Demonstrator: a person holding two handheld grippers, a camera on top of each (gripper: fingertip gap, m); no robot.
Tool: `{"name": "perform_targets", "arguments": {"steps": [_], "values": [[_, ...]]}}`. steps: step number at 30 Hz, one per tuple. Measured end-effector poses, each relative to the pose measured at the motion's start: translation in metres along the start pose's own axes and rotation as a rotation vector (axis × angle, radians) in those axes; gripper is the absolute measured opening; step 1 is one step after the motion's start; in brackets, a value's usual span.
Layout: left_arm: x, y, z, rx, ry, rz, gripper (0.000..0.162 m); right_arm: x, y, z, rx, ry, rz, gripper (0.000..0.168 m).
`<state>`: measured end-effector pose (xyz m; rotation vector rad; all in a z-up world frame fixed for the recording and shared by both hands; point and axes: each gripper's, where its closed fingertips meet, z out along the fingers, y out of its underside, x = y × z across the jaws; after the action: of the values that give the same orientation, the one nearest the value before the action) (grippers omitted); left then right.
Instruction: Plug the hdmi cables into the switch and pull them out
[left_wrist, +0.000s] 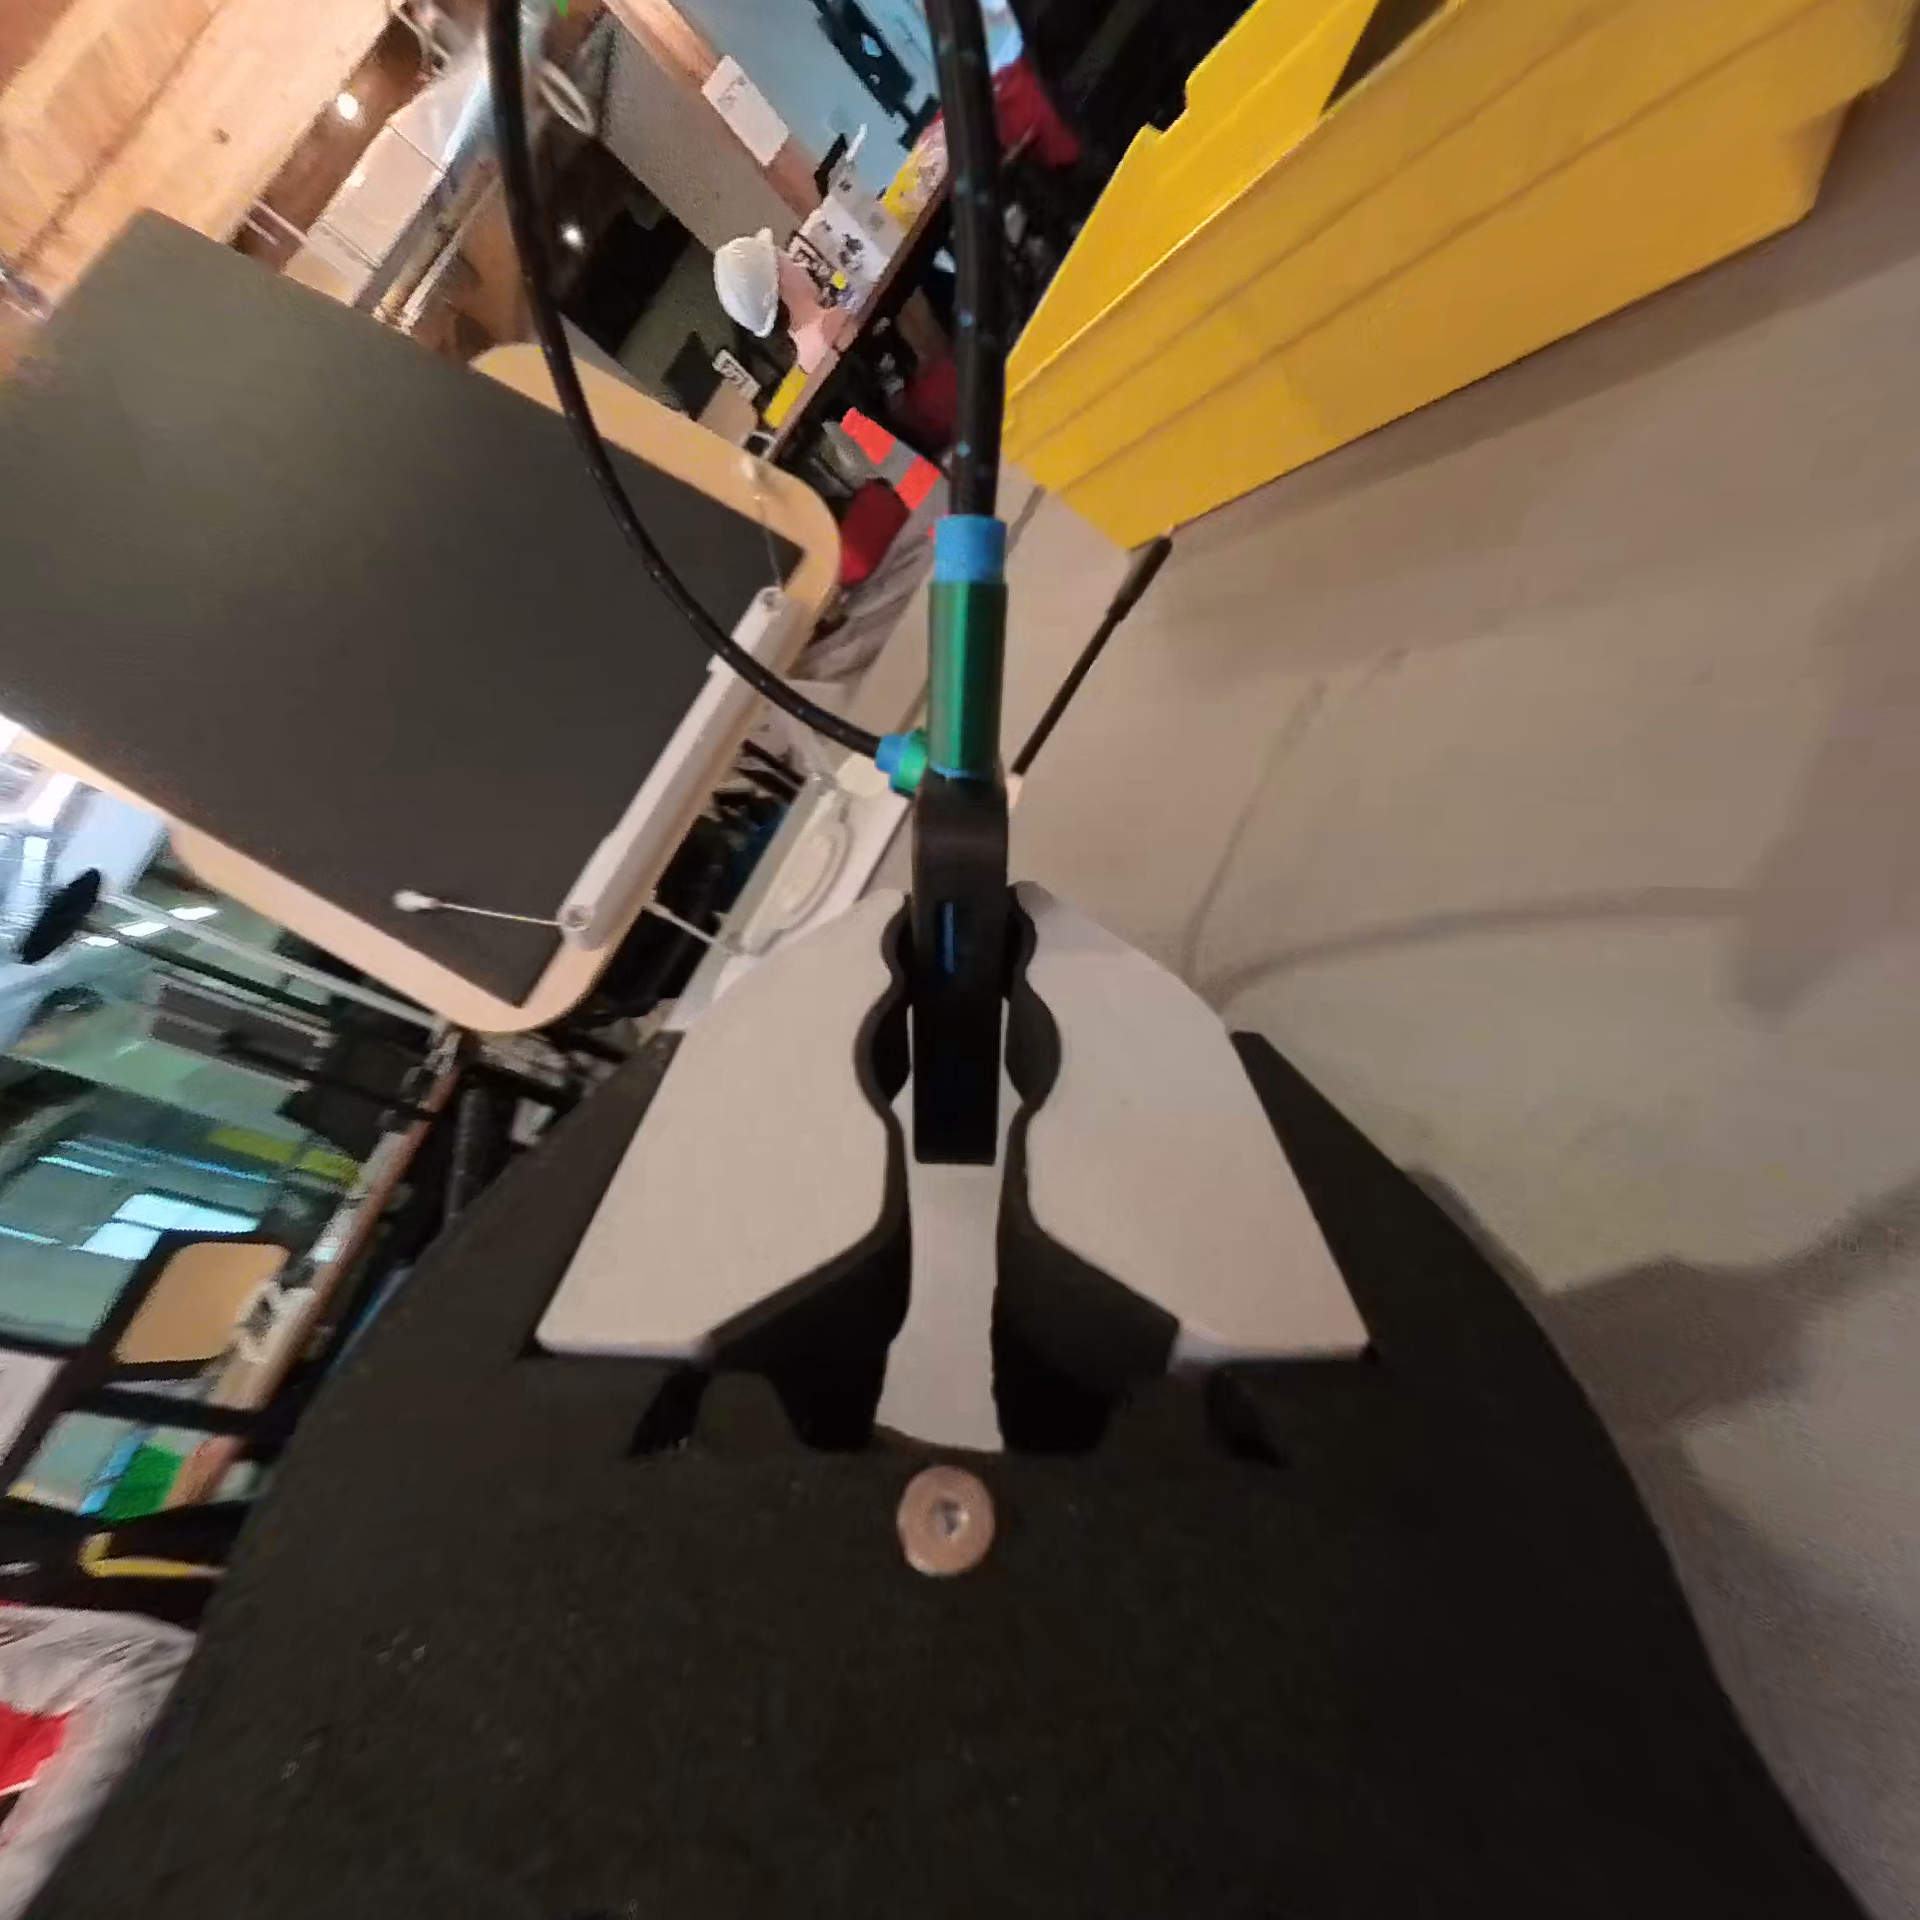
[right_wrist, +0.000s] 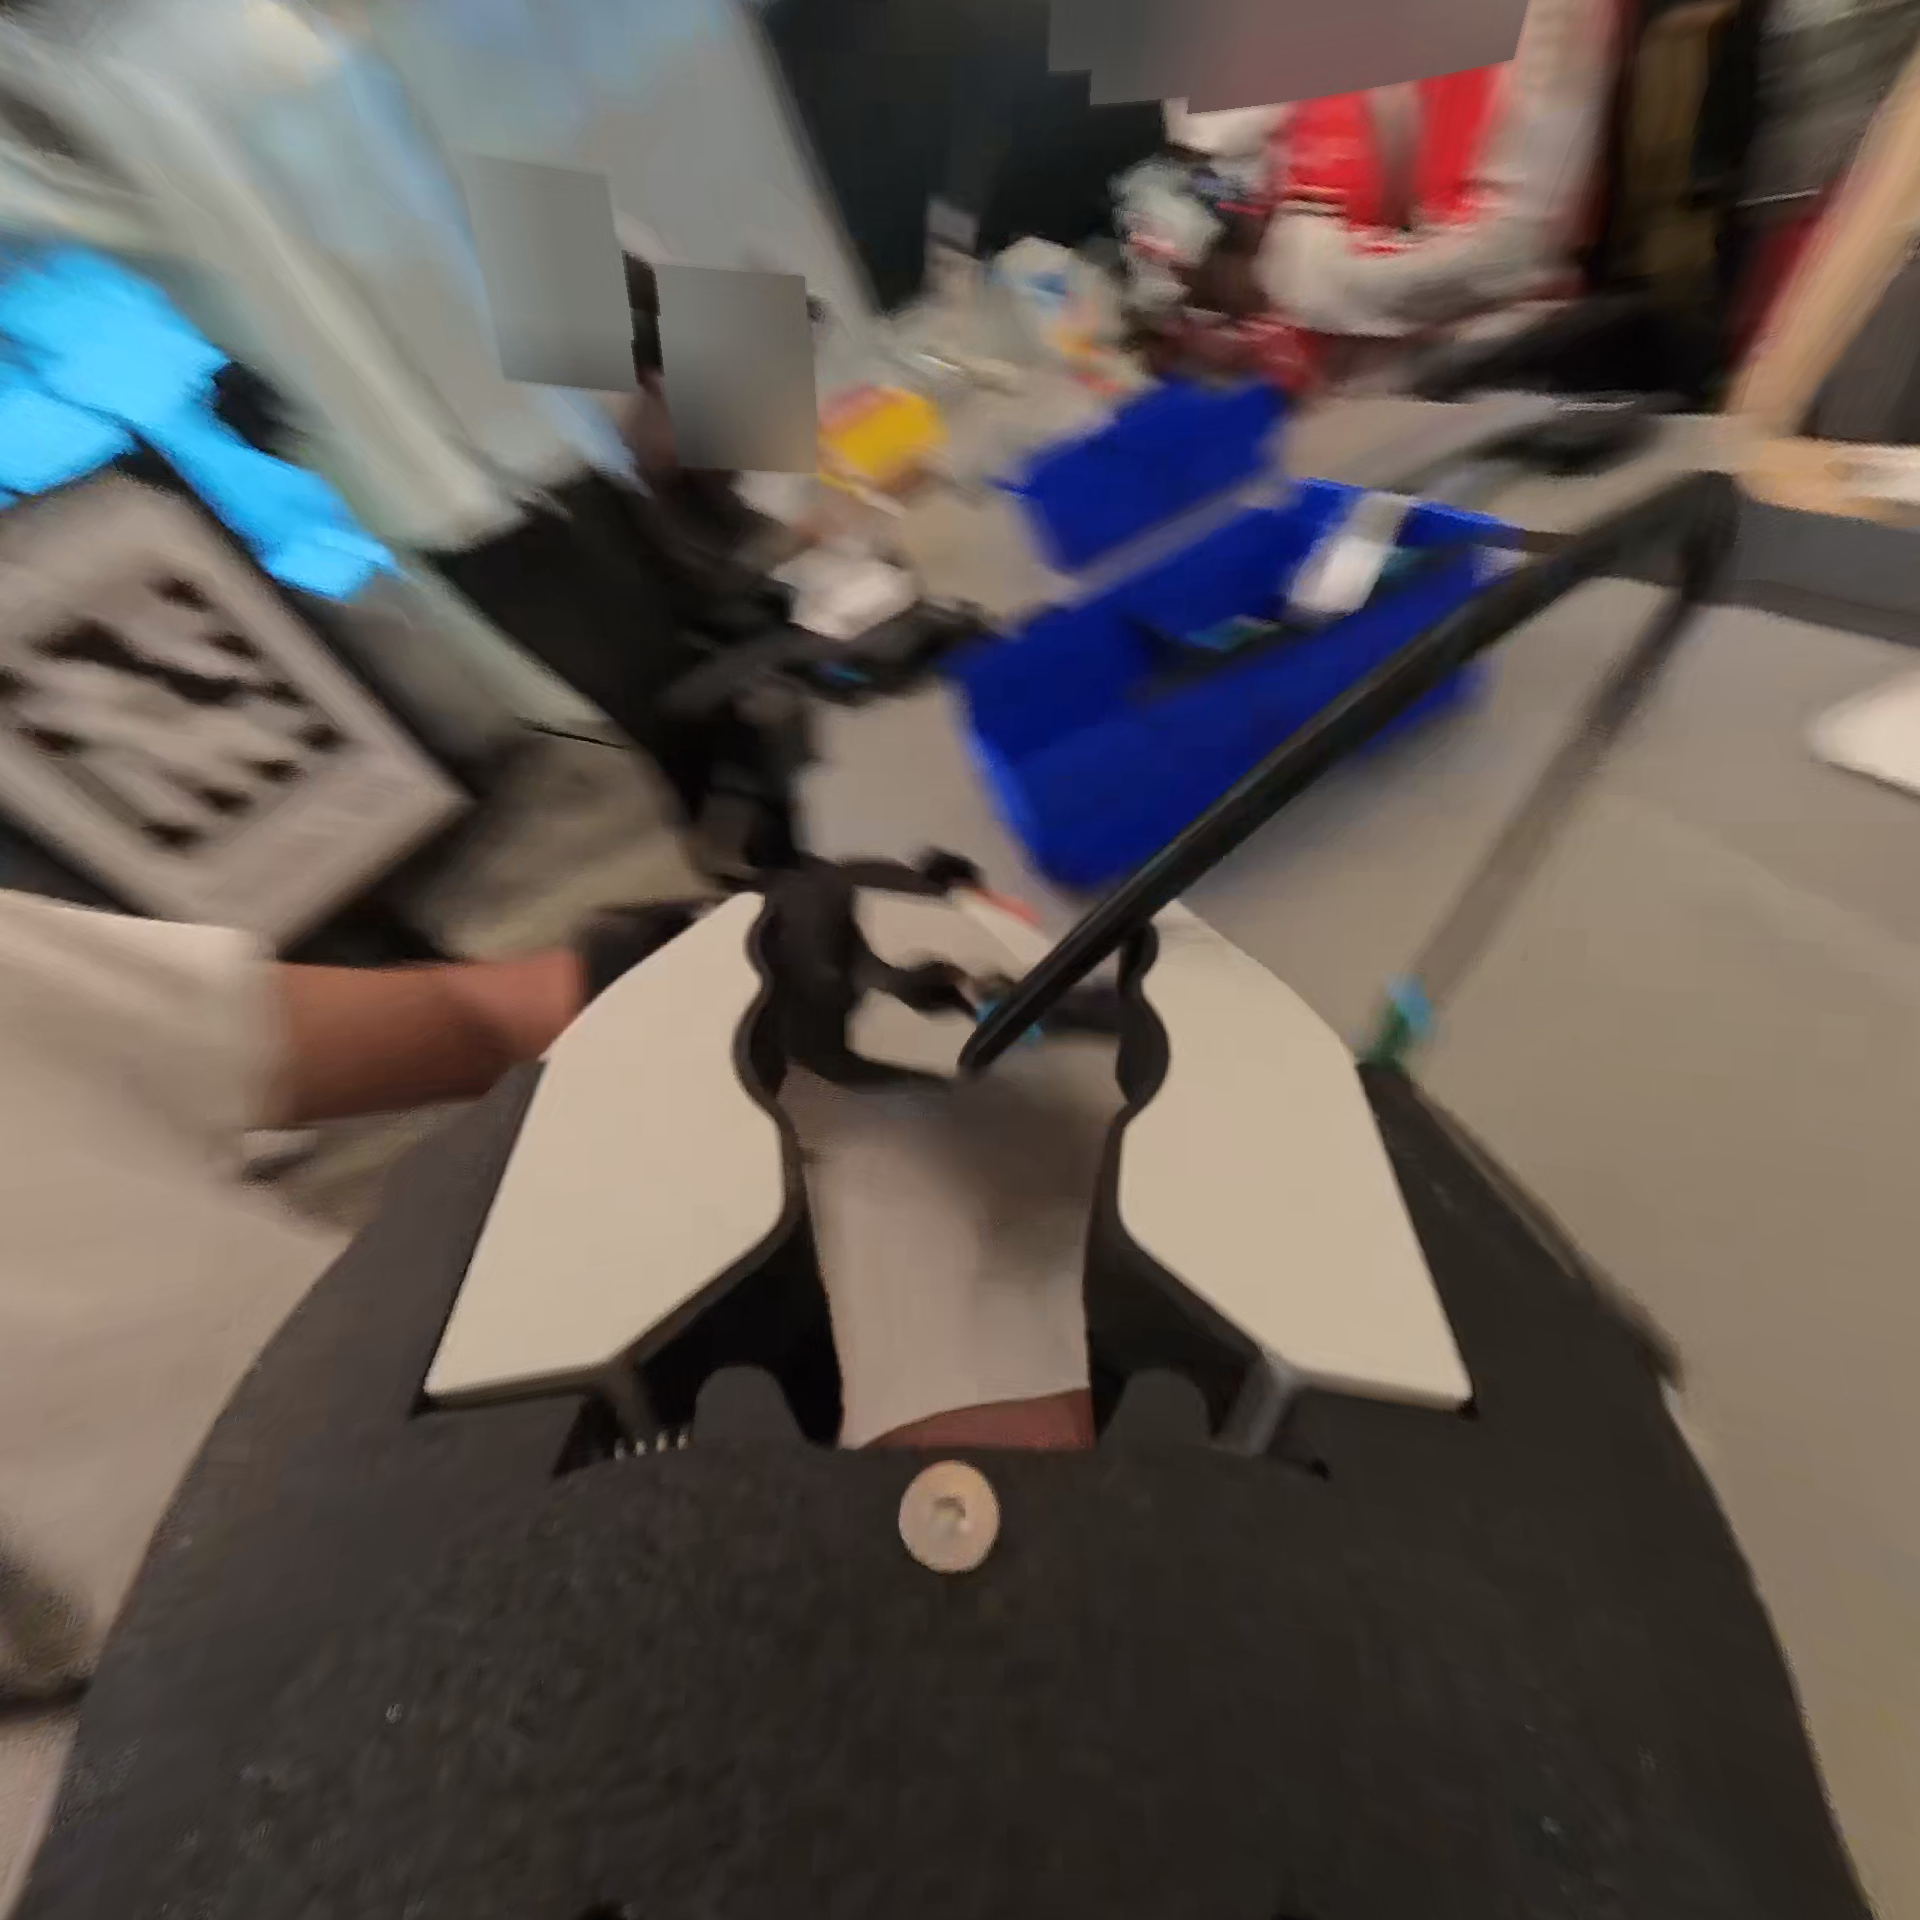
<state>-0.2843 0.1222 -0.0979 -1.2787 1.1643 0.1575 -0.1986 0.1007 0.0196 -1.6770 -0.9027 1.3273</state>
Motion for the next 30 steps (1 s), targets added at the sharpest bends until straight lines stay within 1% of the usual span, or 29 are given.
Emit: {"name": "perform_targets", "arguments": {"steps": [3, 6, 8, 10, 12, 13, 16, 18, 20, 22, 24, 26, 30], "values": [[-0.019, 0.009, 0.023, -0.002, -0.103, 0.183, 0.014, 0.02, 0.029, 0.002, -0.066, 0.183, -0.076, 0.055], [-0.029, 0.009, 0.046, 0.045, -0.168, 0.308, 0.014, 0.035, 0.069, 0.002, -0.132, 0.307, -0.125, 0.047], [-0.031, 0.007, 0.062, 0.084, -0.181, 0.353, 0.014, 0.047, 0.089, 0.002, -0.102, 0.387, -0.145, 0.045], [-0.031, 0.004, 0.074, 0.126, -0.185, 0.373, 0.013, 0.059, 0.098, 0.006, -0.012, 0.445, -0.137, 0.045], [-0.028, 0.002, 0.084, 0.162, -0.174, 0.368, 0.014, 0.078, 0.097, 0.011, 0.085, 0.518, -0.16, 0.045], [-0.026, 0.001, 0.086, 0.183, -0.173, 0.355, 0.014, 0.087, 0.096, 0.014, 0.107, 0.538, -0.174, 0.045], [-0.017, 0.002, 0.089, 0.214, -0.151, 0.295, 0.014, 0.095, 0.084, 0.031, 0.161, 0.48, -0.186, 0.046], [-0.009, 0.006, 0.089, 0.217, -0.134, 0.267, 0.014, 0.1, 0.074, 0.038, 0.192, 0.488, -0.229, 0.044], [-0.004, 0.007, 0.088, 0.213, -0.12, 0.273, 0.014, 0.105, 0.071, 0.047, 0.182, 0.485, -0.239, 0.034], [0.001, 0.013, 0.091, 0.193, -0.089, 0.24, 0.014, 0.107, 0.073, 0.057, 0.148, 0.465, -0.263, 0.027], [0.005, 0.018, 0.093, 0.162, -0.071, 0.241, 0.014, 0.113, 0.082, 0.063, 0.074, 0.496, -0.277, 0.025], [0.007, 0.018, 0.093, 0.17, -0.051, 0.249, 0.014, 0.114, 0.083, 0.062, 0.074, 0.513, -0.291, 0.021], [0.013, 0.022, 0.094, 0.164, -0.019, 0.256, 0.014, 0.118, 0.091, 0.062, 0.003, 0.529, -0.251, 0.021]]}}
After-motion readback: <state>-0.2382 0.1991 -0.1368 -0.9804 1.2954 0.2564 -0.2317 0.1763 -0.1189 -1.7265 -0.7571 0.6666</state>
